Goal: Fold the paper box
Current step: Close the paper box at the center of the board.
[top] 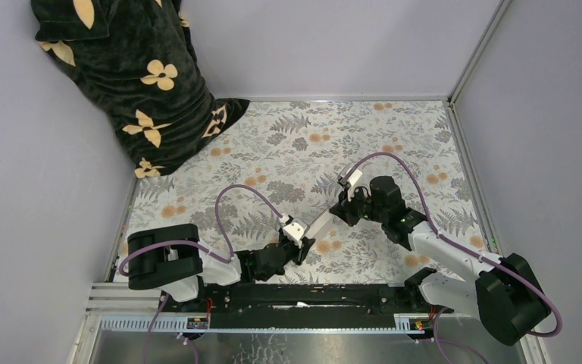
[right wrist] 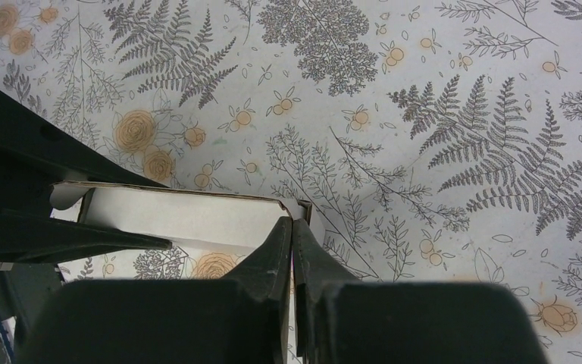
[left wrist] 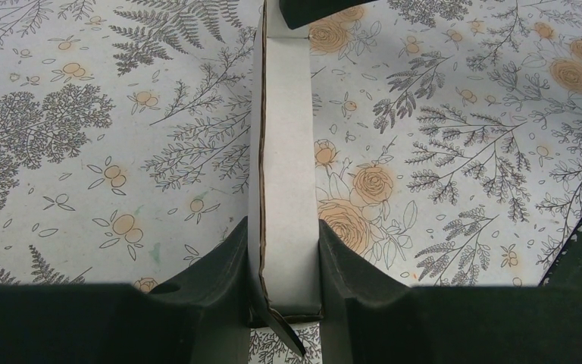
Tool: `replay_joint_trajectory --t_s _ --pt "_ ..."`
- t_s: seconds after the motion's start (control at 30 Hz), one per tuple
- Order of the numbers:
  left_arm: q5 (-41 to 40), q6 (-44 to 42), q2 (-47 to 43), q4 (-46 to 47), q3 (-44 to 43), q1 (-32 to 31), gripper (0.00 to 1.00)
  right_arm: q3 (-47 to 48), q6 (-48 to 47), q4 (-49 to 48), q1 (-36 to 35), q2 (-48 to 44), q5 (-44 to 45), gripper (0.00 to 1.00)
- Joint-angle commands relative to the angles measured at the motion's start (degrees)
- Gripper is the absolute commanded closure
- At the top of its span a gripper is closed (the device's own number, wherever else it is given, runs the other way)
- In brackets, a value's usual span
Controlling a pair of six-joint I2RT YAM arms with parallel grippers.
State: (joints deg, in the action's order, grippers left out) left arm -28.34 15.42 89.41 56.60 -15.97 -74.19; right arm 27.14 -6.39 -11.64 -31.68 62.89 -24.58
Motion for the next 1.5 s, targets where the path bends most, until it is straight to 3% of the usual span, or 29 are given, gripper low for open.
replay_joint_trajectory --t_s 0.0,1.47 --pt "1.5 0.8 1.8 -7.7 0.4 0.3 0.92 -1.4 1.2 -5.2 -0.9 0.2 -0.2 0.96" --pt "1.6 0.8 2.2 -9.8 -0.9 0.3 0.92 -17.1 8.6 -24.5 -4.2 -6.5 18.6 1.0"
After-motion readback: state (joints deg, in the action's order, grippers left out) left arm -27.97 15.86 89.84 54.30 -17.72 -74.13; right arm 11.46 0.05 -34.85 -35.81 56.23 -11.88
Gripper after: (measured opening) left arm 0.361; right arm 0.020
